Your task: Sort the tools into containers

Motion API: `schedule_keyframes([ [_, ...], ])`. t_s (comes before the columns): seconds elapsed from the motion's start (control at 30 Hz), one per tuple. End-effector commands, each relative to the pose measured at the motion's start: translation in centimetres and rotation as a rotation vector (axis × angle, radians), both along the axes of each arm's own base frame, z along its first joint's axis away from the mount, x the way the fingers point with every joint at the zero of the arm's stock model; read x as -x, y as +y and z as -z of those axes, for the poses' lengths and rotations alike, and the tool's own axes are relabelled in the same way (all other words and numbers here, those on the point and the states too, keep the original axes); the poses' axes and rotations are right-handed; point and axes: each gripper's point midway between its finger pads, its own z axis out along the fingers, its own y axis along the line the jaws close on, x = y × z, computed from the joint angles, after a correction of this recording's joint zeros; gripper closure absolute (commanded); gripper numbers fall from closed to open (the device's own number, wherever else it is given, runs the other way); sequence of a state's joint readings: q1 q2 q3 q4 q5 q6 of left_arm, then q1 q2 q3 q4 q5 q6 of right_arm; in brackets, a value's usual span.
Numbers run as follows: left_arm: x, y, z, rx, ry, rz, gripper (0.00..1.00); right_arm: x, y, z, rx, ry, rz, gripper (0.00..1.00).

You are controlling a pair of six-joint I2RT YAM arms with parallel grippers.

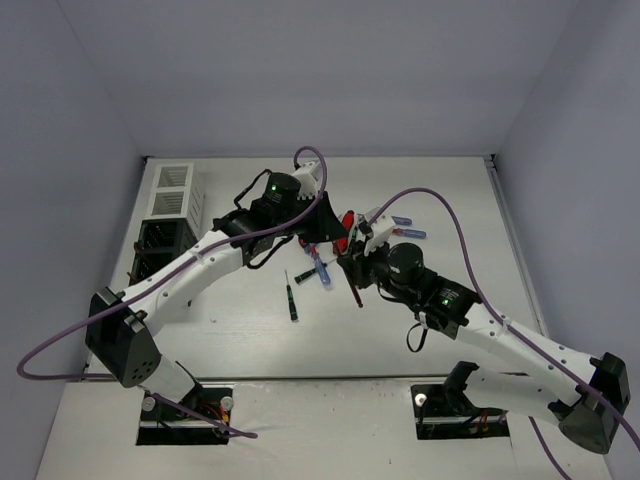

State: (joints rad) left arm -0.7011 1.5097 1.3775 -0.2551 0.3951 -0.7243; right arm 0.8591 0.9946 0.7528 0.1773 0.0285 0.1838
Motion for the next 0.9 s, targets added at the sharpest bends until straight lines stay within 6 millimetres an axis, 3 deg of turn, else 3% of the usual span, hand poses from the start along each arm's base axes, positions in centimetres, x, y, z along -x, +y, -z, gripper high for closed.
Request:
schedule_keyframes([
  [0.0,0.0,-0.8,-3.6,0.095,-0.075,0.005,0.97,-0.4,1.1,-5.2,-0.146,-0.115,-0.011,1.00],
  [0.2,0.1,0.0,-3.3,0.071,-0.085,-0.014,1.00,-0.6,1.2,-5.4,-0.148,-0.117,-0.010,0.97],
  [0.23,0.0,0.3,-3.3,0.060,-0.092,-0.020,1.00,-0.6,1.2,-5.4,-0.148,-0.117,-0.010,0.92],
  [0.37,-0.5,2.3,-4.0,0.021,-0.138,-0.054,1.00,-0.5,1.1,-5.5,-0.150,-0.121,-0.009,0.51],
  [0.5,-2.5,8.2,-5.3,-0.029,-0.182,-0.185,1.00,-0.5,0.2,-4.9,-0.130,-0.105,0.025,0.34],
  [0.63,-4.1,17.2,-6.5,-0.158,-0.241,-0.384,1.00,-0.4,-0.7,-4.0,-0.094,-0.080,0.058,0.29],
  [0.7,-3.7,21.8,-6.9,-0.241,-0.240,-0.483,1.00,-0.3,-1.4,-3.8,-0.091,-0.082,0.080,0.29],
  [0.8,-2.8,29.1,-9.2,-0.365,-0.300,-0.677,1.00,0.1,-2.2,-3.3,-0.099,-0.076,0.094,0.29],
  [0.87,-2.0,32.6,-10.3,-0.441,-0.335,-0.780,1.00,0.3,-2.4,-3.0,-0.104,-0.071,0.097,0.29],
])
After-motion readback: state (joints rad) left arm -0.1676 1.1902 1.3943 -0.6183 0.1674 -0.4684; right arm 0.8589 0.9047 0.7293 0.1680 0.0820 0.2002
